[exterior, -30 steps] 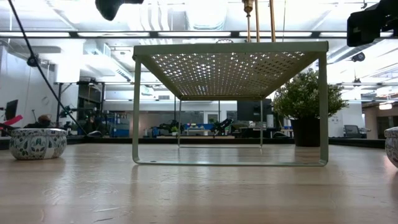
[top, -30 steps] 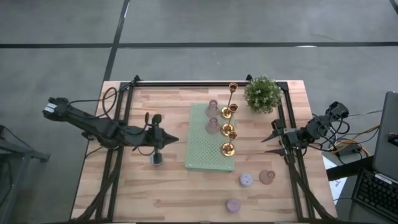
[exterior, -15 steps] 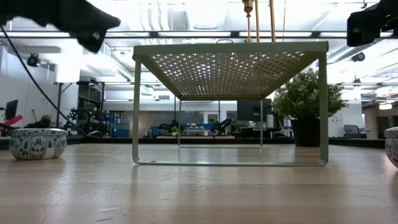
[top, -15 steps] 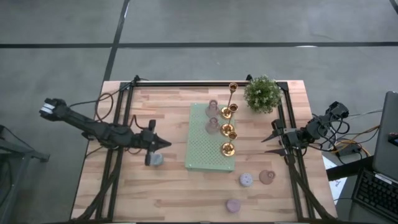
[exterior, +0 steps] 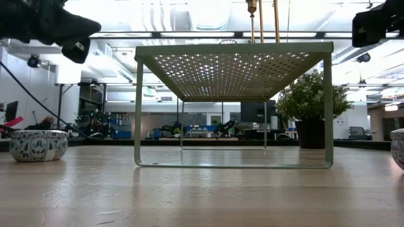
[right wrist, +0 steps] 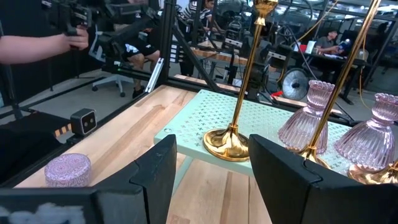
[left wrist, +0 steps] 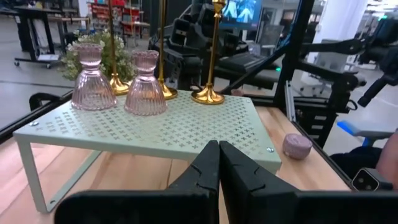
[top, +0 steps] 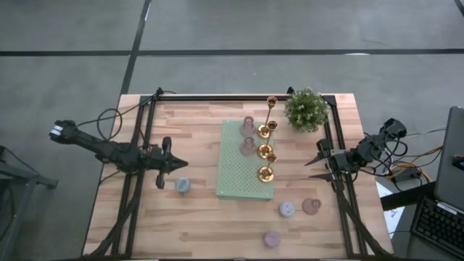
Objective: Pick & Place candle stick holders
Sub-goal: Put the purple vase on the shelf aligned with the other purple vase
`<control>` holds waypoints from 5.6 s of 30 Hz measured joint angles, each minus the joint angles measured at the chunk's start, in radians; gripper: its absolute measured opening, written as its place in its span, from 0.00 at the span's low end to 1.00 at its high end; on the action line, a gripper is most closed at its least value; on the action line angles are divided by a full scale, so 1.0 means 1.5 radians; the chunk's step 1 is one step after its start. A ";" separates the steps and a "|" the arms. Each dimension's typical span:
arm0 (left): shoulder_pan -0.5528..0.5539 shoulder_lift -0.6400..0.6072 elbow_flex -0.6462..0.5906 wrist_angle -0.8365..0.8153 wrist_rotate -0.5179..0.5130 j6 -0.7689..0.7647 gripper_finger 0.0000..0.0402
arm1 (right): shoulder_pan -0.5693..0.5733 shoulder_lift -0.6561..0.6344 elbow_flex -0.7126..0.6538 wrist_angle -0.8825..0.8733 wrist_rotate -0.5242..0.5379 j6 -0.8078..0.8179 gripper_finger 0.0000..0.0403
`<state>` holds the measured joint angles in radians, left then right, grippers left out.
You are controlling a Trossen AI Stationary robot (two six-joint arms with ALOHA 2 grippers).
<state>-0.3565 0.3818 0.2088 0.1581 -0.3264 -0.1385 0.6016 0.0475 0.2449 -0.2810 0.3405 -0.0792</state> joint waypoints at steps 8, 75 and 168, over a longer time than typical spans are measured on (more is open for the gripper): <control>0.000 -0.092 -0.060 -0.006 0.000 0.008 0.02 | 0.000 0.000 0.000 0.000 0.000 0.000 0.48; 0.000 -0.183 -0.111 -0.067 -0.007 0.005 0.02 | 0.000 0.000 0.000 0.001 0.000 0.000 0.48; 0.000 -0.183 -0.111 -0.073 -0.007 0.005 0.02 | 0.194 0.905 0.529 -0.566 -0.192 0.788 0.20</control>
<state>-0.3561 0.1074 0.0425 0.0479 -0.3374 -0.1307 0.8923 1.4053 1.0382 -1.1301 0.0521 1.1034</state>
